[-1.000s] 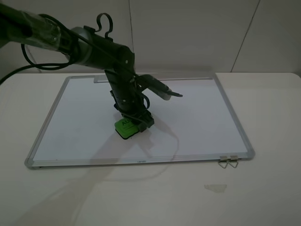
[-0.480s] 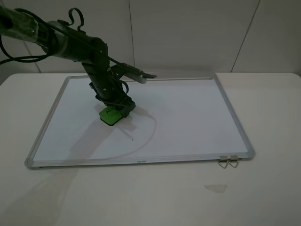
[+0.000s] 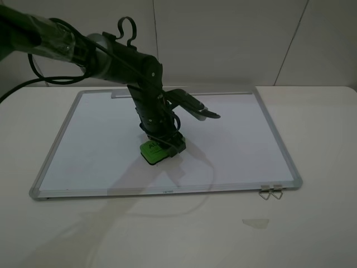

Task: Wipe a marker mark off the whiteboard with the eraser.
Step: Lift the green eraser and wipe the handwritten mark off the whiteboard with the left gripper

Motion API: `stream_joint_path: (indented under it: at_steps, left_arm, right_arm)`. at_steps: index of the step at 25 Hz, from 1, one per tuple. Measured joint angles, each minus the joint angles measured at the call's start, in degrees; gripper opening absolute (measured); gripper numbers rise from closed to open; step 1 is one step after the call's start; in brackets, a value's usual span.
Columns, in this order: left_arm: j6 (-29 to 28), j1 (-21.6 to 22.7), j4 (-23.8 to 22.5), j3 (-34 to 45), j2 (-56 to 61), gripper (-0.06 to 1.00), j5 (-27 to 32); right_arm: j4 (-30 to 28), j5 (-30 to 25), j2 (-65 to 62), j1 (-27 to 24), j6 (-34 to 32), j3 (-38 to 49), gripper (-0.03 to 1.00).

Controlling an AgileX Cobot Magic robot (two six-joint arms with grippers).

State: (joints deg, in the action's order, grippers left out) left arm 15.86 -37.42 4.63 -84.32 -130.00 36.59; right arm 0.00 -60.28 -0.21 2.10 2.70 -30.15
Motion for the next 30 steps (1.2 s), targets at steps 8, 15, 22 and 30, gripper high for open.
stream_joint_path:
  at_steps: [8,15,22,30]
  left_arm:
    - [0.53,0.04,0.4,0.0,0.0,0.59,-0.12]
    - [0.79,5.11,1.39,0.0,0.0,0.59,-2.23]
    - [0.79,8.73,1.51,0.0,-0.1,0.59,-3.09]
    - [2.8,5.49,1.49,0.0,-0.1,0.59,-0.83]
  right_arm:
    - [0.0,0.0,0.0,0.0,0.0,0.0,0.82]
    - [0.0,0.0,0.0,0.0,0.0,0.0,0.82]
    - [0.0,0.0,0.0,0.0,0.0,0.0,0.82]
    - [0.0,0.0,0.0,0.0,0.0,0.0,0.82]
